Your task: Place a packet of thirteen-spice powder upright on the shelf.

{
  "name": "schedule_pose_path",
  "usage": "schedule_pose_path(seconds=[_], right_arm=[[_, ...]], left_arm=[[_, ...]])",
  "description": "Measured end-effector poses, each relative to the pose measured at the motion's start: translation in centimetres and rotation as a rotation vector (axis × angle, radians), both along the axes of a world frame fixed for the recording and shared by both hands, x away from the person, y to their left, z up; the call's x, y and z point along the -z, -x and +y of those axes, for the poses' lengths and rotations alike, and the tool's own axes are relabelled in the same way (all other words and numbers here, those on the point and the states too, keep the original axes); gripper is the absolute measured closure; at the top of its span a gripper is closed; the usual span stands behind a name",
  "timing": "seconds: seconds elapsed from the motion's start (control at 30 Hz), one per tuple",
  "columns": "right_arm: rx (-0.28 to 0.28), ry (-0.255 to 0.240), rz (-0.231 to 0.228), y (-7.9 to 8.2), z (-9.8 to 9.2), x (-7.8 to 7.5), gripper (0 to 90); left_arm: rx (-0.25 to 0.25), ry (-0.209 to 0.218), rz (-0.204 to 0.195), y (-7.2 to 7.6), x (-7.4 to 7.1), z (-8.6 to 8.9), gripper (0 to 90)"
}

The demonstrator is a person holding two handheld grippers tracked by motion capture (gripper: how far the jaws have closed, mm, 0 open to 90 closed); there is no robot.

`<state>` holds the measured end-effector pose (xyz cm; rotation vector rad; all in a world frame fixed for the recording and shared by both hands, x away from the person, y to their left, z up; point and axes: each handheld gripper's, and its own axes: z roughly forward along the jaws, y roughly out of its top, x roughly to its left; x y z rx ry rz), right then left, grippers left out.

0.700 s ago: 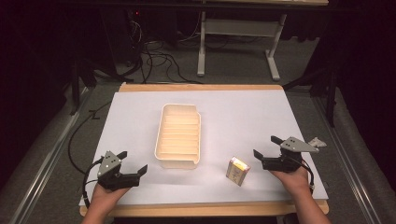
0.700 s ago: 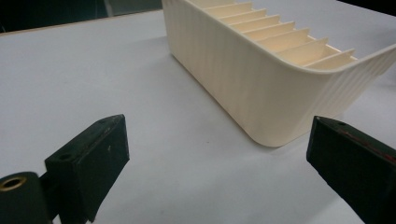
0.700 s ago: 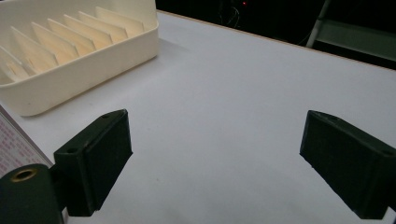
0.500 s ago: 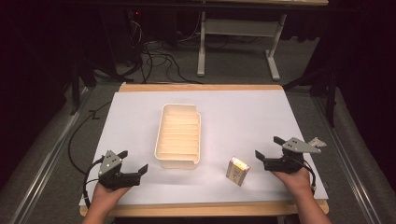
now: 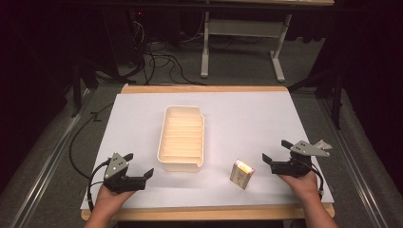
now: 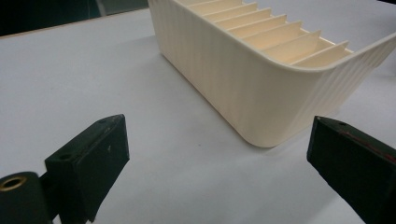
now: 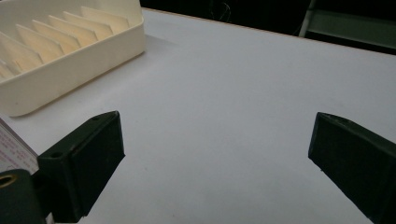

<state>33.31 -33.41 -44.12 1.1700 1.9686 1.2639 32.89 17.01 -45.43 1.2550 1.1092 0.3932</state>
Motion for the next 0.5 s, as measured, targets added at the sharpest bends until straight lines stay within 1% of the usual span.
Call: schedule_pose_path(seconds=[0.03, 0.07, 0.13, 0.17, 0.2, 0.23, 0.33, 0.37, 0.43, 0.47, 0.5], right_arm=[[0.014, -0.005, 0.011, 0.02, -0.21, 0.08, 3.0], [0.014, -0.005, 0.011, 0.02, -0.21, 0.08, 3.0], [0.028, -0.018, 0.021, 0.05, -0.61, 0.16, 3.0], [0.031, -0.017, 0.023, 0.06, -0.72, 0.19, 3.0], [0.031, -0.017, 0.023, 0.06, -0.72, 0.19, 3.0], [0.033, -0.020, 0.025, 0.10, -0.84, 0.18, 2.9], [0.033, -0.026, 0.020, 0.15, -0.91, 0.11, 2.7], [0.025, -0.030, 0.019, 0.13, -0.97, 0.06, 2.7], [0.016, -0.035, 0.021, 0.13, -1.00, 0.05, 2.8], [-0.005, -0.041, 0.034, 0.28, -0.95, 0.03, 2.9], [-0.014, -0.035, 0.034, 0.41, -0.89, -0.01, 2.9]], left_arm=[[0.006, -0.002, 0.000, -0.19, -0.01, -0.07, 6.2], [0.006, -0.002, 0.000, -0.19, -0.01, -0.07, 6.3], [-0.001, 0.002, 0.004, -0.60, -0.01, -0.07, 6.3], [-0.014, 0.012, 0.012, -0.96, -0.04, 0.05, 6.3], [-0.014, 0.012, 0.012, -0.96, -0.04, 0.05, 6.3], [-0.027, 0.023, 0.018, -1.09, -0.13, 0.18, 6.4], [-0.038, 0.032, 0.014, -1.03, -0.27, 0.29, 6.5], [-0.043, 0.039, 0.005, -0.93, -0.47, 0.38, 6.4], [-0.047, 0.044, 0.000, -0.89, -0.53, 0.35, 6.5], [-0.045, 0.043, -0.007, -0.95, -0.51, 0.24, 6.8], [-0.045, 0.043, -0.007, -0.95, -0.51, 0.24, 6.7]])
